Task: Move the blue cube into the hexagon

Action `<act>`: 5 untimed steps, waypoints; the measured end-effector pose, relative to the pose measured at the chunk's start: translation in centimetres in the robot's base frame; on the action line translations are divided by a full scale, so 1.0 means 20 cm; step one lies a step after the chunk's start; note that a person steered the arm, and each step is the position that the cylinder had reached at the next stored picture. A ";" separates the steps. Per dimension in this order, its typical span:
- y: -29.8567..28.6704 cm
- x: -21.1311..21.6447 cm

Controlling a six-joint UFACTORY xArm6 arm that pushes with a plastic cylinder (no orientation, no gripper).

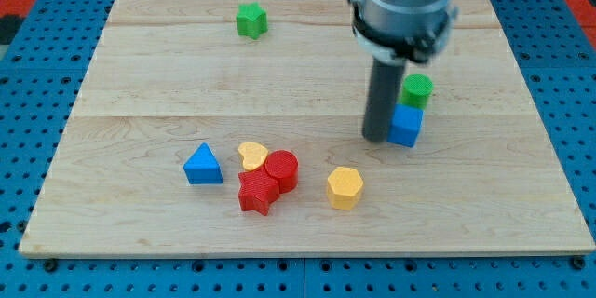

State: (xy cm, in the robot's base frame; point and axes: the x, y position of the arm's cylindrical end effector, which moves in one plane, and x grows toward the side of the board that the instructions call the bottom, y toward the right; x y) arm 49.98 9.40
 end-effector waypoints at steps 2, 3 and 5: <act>-0.20 -0.41; -0.10 -0.68; 0.49 -0.48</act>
State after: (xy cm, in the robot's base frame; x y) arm 40.46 19.20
